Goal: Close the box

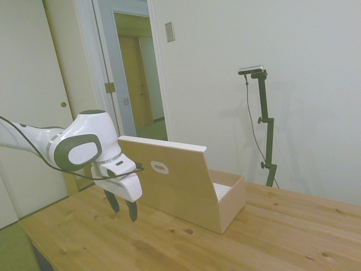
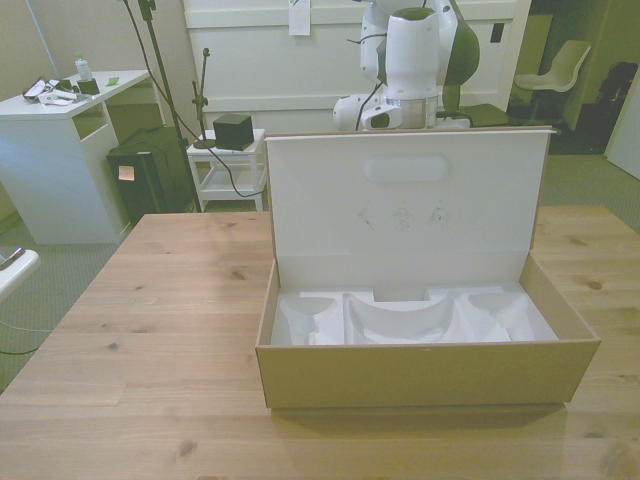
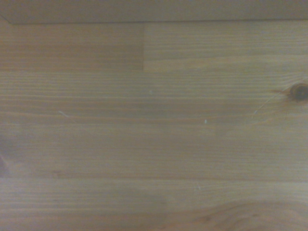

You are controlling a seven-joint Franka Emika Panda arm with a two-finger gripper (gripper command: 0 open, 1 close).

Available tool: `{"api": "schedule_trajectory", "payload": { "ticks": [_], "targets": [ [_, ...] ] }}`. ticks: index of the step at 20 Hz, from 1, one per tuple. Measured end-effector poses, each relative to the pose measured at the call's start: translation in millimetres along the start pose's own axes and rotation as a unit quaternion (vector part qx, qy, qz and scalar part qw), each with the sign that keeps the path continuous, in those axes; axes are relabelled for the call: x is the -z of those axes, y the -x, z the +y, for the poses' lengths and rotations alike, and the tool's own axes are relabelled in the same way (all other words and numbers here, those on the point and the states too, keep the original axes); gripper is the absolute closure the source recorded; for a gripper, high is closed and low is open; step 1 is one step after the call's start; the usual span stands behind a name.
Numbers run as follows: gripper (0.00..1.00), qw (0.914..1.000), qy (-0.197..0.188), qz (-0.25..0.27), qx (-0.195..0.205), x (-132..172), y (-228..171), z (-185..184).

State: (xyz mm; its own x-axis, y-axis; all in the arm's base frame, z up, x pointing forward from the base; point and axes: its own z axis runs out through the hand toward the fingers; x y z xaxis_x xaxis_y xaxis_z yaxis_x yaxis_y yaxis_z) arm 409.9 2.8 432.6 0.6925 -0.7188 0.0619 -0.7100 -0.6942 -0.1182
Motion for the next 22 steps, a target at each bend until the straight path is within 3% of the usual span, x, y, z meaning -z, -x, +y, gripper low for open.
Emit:
{"api": "schedule_trajectory", "payload": {
  "ticks": [8,15,22],
  "targets": [
    [0.00,0.9995,0.003,0.026,-0.015,14.5,-3.8,2.8],
    [0.00,0.9969,-0.036,0.049,-0.050,74.4,-50.7,44.0],
    [0.00,0.9940,-0.057,0.069,-0.064,125.2,-95.5,53.3]
  ]
}}
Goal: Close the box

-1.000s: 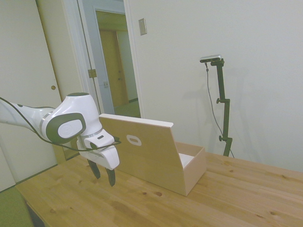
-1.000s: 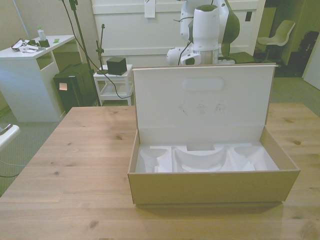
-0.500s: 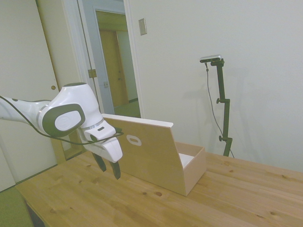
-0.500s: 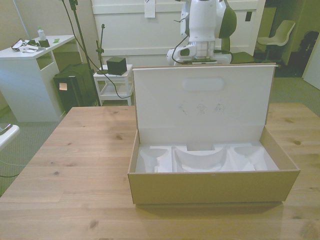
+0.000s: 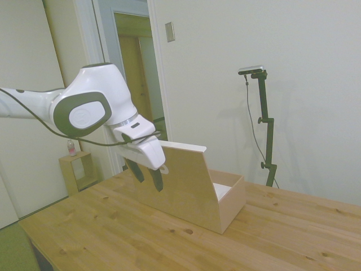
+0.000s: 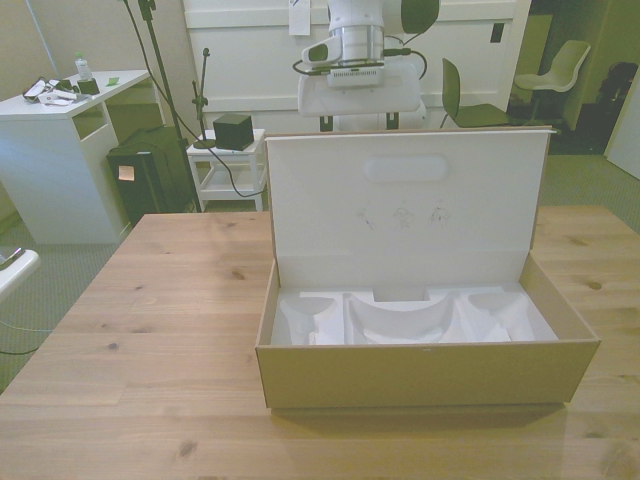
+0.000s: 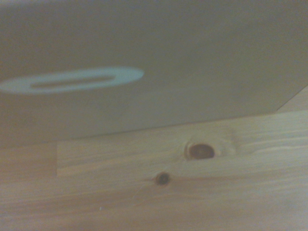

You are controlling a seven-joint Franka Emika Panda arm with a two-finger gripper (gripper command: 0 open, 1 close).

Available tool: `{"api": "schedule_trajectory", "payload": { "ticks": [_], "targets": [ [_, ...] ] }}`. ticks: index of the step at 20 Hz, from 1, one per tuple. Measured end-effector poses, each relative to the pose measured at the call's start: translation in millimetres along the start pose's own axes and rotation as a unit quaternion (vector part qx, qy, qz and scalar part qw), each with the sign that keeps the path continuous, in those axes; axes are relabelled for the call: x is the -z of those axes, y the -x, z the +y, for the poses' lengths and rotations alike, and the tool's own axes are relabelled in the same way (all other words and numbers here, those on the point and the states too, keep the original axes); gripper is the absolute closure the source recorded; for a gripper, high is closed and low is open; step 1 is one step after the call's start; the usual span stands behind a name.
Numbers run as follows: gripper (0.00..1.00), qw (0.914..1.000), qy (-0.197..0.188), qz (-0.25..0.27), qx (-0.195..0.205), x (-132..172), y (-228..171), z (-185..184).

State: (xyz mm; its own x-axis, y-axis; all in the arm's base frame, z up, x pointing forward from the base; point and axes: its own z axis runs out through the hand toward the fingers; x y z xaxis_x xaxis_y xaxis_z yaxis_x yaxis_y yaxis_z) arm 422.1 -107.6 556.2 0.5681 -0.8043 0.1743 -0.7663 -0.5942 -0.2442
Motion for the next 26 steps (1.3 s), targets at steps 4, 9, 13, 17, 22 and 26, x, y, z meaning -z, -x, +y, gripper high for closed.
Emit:
{"api": "schedule_trajectory", "payload": {
  "ticks": [4,9,13,17,22,26],
  "targets": [
    [0.00,0.9998,-0.009,0.009,-0.012,10.9,-41.5,-8.9],
    [0.00,0.9981,-0.044,0.030,-0.030,13.7,-98.8,-28.7],
    [0.00,0.9976,-0.050,0.033,-0.035,0.9,-135.1,-51.4],
    [0.00,0.9984,-0.048,0.024,-0.021,-5.6,-136.8,-74.7],
    [0.00,0.9995,-0.027,-0.017,-0.004,2.0,-114.5,-73.0],
    [0.00,0.9981,0.004,-0.060,0.007,-2.3,-89.0,-55.4]
  ]
}}
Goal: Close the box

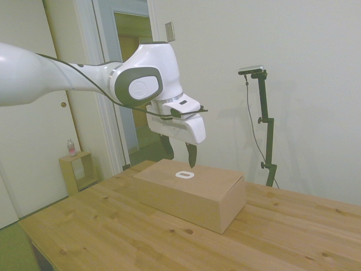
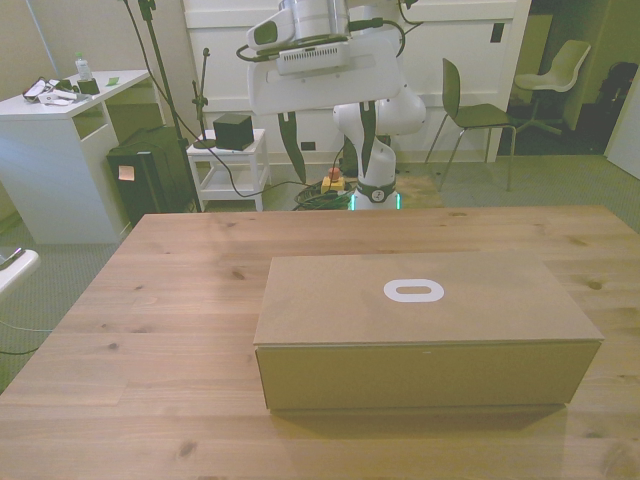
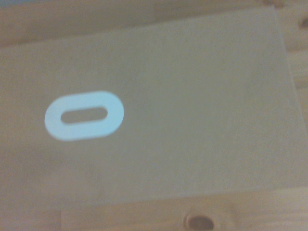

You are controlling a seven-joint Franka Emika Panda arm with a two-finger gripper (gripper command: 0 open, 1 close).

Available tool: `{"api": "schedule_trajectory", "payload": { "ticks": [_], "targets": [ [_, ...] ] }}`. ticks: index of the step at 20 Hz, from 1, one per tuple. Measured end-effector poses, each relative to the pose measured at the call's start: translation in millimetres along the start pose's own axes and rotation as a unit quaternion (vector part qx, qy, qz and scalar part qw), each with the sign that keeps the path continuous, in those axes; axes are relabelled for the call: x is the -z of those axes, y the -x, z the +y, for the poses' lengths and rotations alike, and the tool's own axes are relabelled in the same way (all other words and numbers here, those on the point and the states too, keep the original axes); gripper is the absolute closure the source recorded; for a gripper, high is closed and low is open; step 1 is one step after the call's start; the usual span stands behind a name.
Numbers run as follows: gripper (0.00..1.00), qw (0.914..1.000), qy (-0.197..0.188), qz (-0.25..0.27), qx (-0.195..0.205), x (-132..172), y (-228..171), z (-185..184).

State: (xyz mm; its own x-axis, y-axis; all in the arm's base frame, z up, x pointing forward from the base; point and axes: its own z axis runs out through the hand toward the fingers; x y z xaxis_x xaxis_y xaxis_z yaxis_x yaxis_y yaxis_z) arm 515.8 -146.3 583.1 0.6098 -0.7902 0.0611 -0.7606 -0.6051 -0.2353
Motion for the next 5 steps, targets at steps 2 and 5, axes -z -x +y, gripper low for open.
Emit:
{"api": "schedule_trajectory", "payload": {
  "ticks": [2,5],
  "targets": [
    [0.00,0.9999,0.010,-0.012,0.006,-3.7,16.3,6.8],
    [0.00,0.9996,0.018,-0.016,0.016,-5.9,38.4,15.0]
  ]
}}
